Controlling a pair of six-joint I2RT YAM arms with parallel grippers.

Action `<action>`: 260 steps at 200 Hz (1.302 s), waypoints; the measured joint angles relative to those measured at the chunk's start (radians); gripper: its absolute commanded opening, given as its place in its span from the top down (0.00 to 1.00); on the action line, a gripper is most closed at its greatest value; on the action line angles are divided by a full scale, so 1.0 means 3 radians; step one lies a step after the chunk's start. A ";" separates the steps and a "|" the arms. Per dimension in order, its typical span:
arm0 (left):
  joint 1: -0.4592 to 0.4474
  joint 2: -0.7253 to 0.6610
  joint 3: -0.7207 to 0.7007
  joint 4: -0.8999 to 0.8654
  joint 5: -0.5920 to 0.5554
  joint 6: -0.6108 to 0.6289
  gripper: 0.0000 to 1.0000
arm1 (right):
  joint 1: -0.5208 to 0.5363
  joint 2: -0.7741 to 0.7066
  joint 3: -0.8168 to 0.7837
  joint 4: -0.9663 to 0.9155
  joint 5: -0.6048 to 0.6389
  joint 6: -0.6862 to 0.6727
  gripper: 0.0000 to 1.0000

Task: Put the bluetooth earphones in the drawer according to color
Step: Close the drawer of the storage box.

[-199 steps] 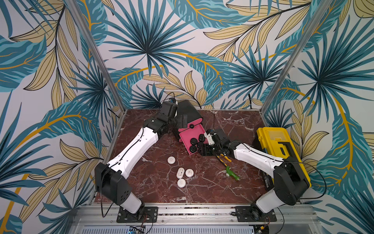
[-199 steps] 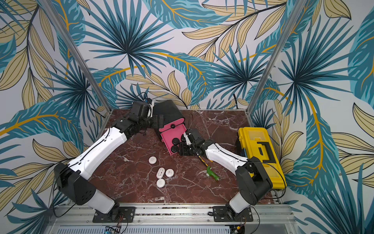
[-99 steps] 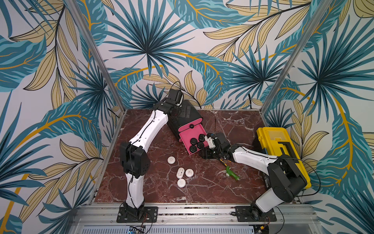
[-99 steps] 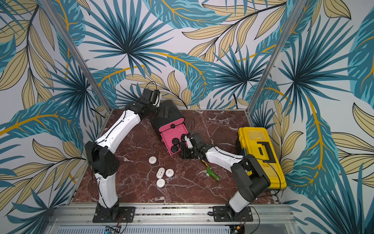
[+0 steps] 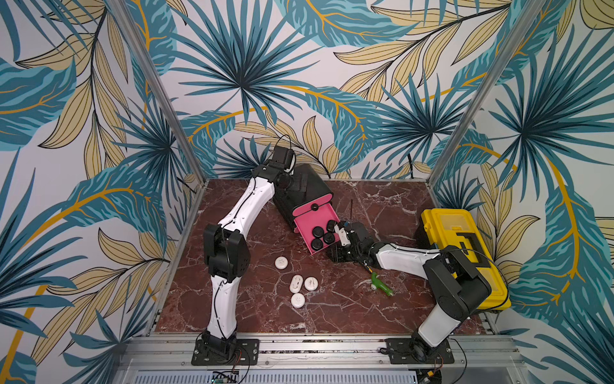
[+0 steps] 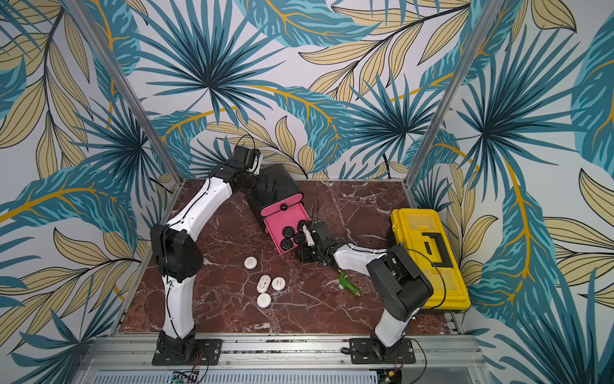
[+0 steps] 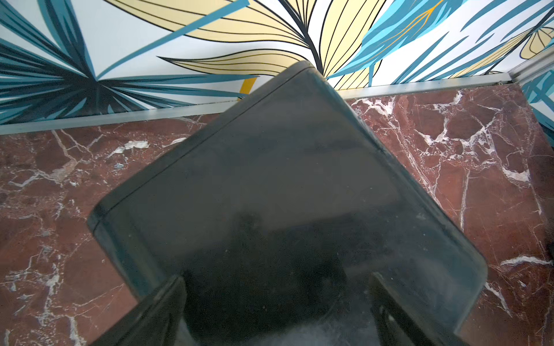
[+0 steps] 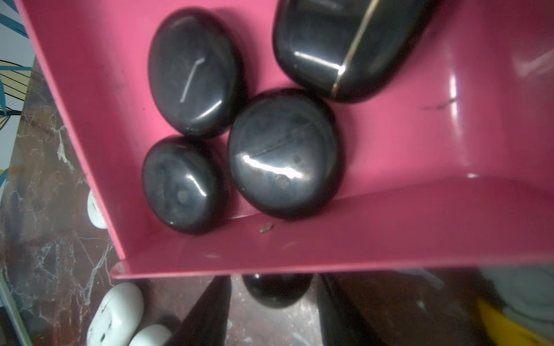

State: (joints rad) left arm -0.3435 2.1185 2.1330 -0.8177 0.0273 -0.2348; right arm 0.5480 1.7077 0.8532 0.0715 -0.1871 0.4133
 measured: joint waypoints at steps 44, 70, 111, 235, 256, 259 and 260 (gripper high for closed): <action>-0.0001 0.0009 0.0000 0.0033 0.0000 0.0013 0.01 | 0.0003 0.0000 -0.0108 0.0248 0.0099 -0.0076 0.57; -0.0001 0.0014 0.0000 0.0051 0.0000 0.0013 0.02 | 0.0005 0.0000 -0.0109 0.0388 0.0103 -0.0108 0.58; -0.0001 0.0024 0.0000 0.0080 0.0004 0.0015 0.02 | 0.0005 0.0004 -0.0131 0.0467 0.0112 -0.0145 0.61; -0.0001 0.0027 -0.0004 0.0100 0.0025 0.0027 0.03 | 0.0010 -0.0036 -0.0159 0.0481 0.0160 -0.0211 0.77; -0.0001 0.0027 -0.0006 0.0109 0.0027 0.0027 0.03 | 0.0015 -0.0140 -0.0181 0.0456 0.0198 -0.0211 0.77; -0.0001 0.0027 -0.0008 0.0112 0.0027 0.0027 0.03 | 0.0015 -0.0155 -0.0182 0.0455 0.0202 -0.0211 0.77; -0.0001 0.0027 -0.0009 0.0113 0.0027 0.0027 0.03 | 0.0015 -0.0163 -0.0183 0.0454 0.0206 -0.0211 0.77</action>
State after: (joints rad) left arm -0.3439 2.1265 2.1304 -0.7837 0.0353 -0.2268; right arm 0.5526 1.6588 0.7982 0.2077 -0.1253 0.3500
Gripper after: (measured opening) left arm 0.972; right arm 0.353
